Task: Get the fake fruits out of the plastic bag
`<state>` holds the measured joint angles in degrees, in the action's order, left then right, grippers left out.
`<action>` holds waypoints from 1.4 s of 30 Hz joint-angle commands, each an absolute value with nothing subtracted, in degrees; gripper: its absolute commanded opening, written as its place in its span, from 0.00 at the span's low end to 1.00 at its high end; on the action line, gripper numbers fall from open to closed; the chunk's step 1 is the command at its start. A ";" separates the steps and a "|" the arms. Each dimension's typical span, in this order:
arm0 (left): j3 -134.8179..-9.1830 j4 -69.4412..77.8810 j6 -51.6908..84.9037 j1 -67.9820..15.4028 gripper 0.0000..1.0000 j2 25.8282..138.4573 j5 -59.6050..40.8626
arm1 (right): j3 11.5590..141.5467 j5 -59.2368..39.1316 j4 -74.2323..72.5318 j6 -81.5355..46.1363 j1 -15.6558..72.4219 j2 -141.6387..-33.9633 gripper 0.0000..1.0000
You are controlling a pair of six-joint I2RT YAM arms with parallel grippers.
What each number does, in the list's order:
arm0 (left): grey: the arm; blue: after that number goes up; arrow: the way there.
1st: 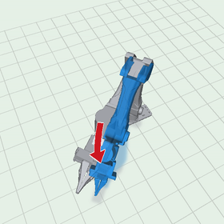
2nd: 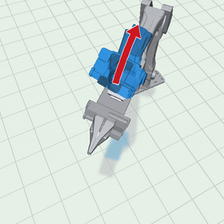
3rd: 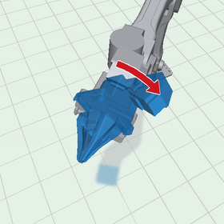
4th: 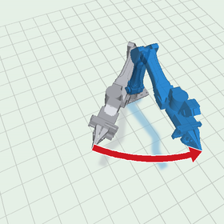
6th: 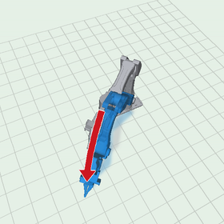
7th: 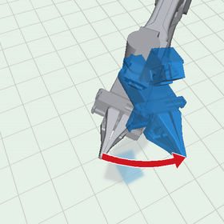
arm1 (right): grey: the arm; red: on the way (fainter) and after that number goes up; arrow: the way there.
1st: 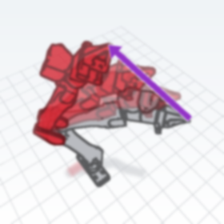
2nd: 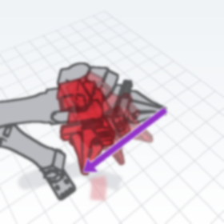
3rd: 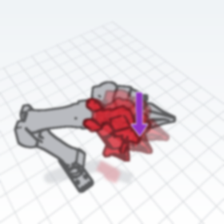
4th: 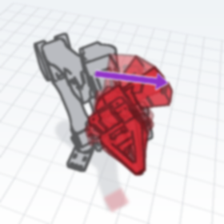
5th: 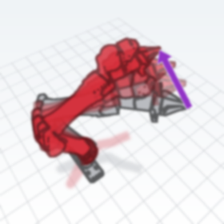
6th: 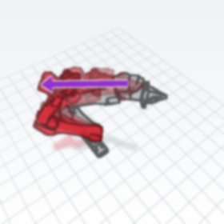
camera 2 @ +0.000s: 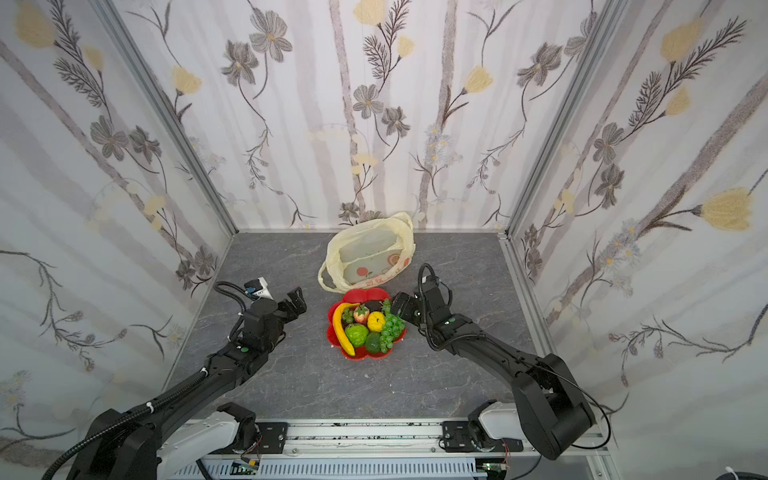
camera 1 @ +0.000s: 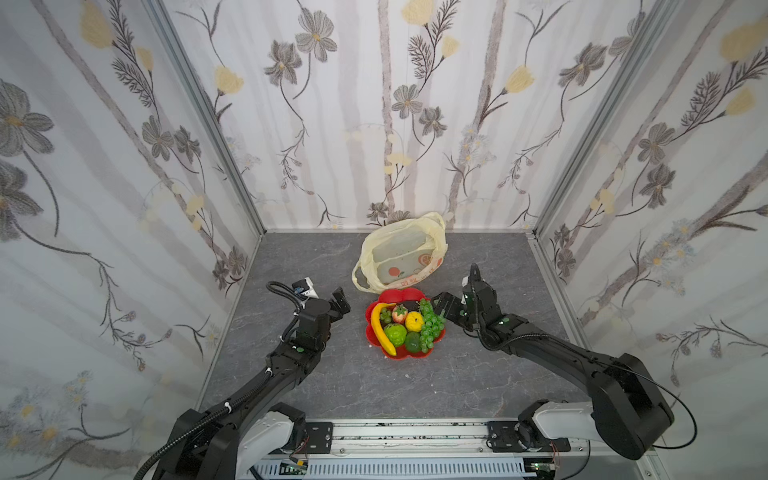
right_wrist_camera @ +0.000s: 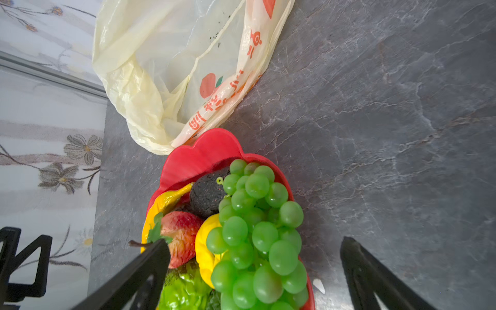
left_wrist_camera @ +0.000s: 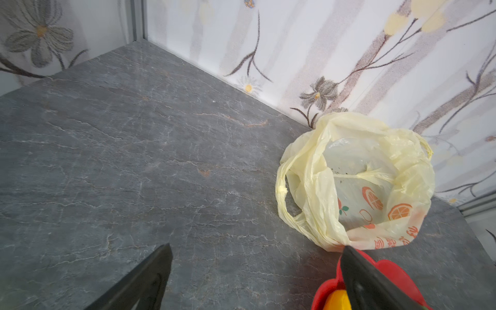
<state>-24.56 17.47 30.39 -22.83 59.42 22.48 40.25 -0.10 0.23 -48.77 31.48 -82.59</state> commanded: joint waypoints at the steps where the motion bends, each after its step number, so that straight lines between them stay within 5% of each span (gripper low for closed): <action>1: -25.52 19.50 28.13 -22.47 1.00 59.93 32.81 | 40.04 6.39 4.29 -43.46 29.49 -77.86 1.00; 8: -21.39 39.35 9.89 -17.56 1.00 63.82 39.31 | 38.43 22.15 5.08 -28.69 15.99 -65.46 1.00; 11: -16.76 55.41 2.73 -14.02 1.00 69.87 33.96 | 29.91 35.99 -10.39 -19.08 14.56 -59.75 1.00; 14: -16.31 60.42 1.41 -12.32 1.00 77.01 29.59 | 18.99 39.44 -30.26 -8.21 12.96 -57.37 1.00; 23: -11.04 78.67 1.18 -4.29 1.00 88.10 8.96 | 12.51 21.55 -54.13 -4.26 4.73 -70.61 1.00; 32: -13.10 78.30 2.79 -3.60 1.00 91.06 12.45 | 14.44 -1.31 -65.57 -4.36 -2.36 -82.55 1.00; 42: -13.01 78.33 3.77 -3.63 1.00 90.98 14.79 | 12.44 4.25 -72.36 -2.24 0.73 -85.86 1.00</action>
